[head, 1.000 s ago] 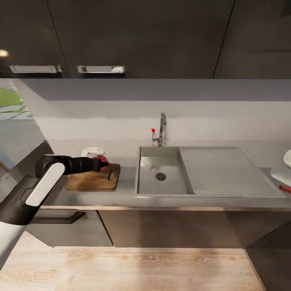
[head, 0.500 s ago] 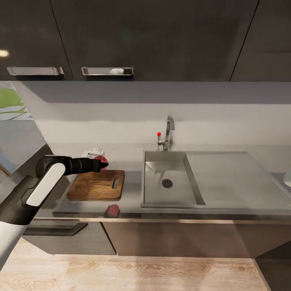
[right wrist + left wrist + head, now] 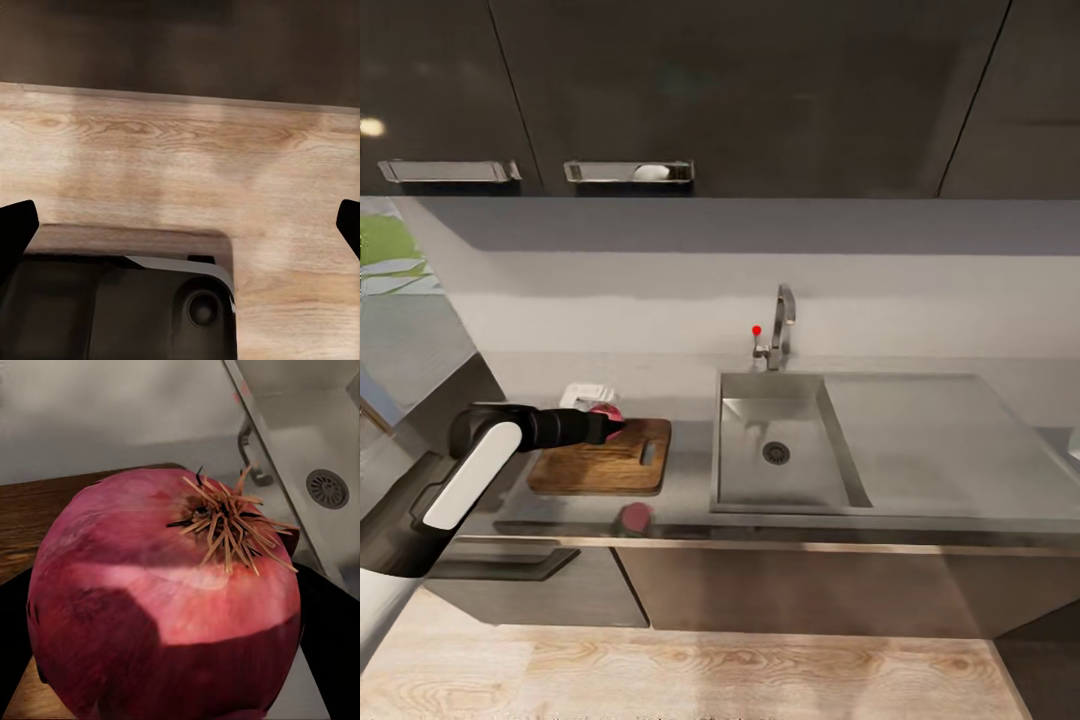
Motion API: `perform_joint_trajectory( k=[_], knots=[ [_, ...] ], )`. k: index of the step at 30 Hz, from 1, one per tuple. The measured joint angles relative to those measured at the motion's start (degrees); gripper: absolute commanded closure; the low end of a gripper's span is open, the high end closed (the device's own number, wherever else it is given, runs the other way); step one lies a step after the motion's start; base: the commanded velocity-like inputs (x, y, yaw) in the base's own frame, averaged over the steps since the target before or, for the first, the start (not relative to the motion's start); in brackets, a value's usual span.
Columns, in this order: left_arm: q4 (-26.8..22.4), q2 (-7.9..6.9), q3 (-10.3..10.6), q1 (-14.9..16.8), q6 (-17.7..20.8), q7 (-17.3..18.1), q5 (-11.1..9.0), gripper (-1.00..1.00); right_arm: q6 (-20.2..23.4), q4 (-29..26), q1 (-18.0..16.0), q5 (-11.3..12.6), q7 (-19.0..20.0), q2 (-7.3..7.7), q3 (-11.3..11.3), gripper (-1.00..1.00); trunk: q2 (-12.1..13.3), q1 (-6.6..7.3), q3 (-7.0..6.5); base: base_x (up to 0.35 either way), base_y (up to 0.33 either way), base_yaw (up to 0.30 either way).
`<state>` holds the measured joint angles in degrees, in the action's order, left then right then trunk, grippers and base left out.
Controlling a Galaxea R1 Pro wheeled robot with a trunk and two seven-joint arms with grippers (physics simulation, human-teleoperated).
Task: In the kitchen, take the Vidalia onion out of the sink, dice it on the chopping board with the paring knife, put the diced onion into the bowl on the countertop, then place both the paring knife and the chopping board into the sink.
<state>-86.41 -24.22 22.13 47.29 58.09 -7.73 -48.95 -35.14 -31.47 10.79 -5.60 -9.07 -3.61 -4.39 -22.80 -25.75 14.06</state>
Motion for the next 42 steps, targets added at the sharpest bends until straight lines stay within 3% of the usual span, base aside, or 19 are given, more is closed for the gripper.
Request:
perform_joint_trajectory(
  k=[8, 42],
  knots=[
    [-0.03, -0.58, 0.00, -0.07, 0.00, -0.01, -0.12, 1.00, 0.00, 0.01, 0.00, -0.01, 0.02, 0.00, -0.01, -1.00, 0.00, 0.01, 0.57, 0.044, 0.085, 0.066],
    [-0.11, -0.17, 0.45, -0.18, 0.04, 0.00, -0.39, 1.00, -0.18, -0.18, 0.00, -0.05, -0.10, 0.00, 0.00, -1.00, -0.01, 0.00, 0.67, 0.002, 0.005, 0.002]
  ],
)
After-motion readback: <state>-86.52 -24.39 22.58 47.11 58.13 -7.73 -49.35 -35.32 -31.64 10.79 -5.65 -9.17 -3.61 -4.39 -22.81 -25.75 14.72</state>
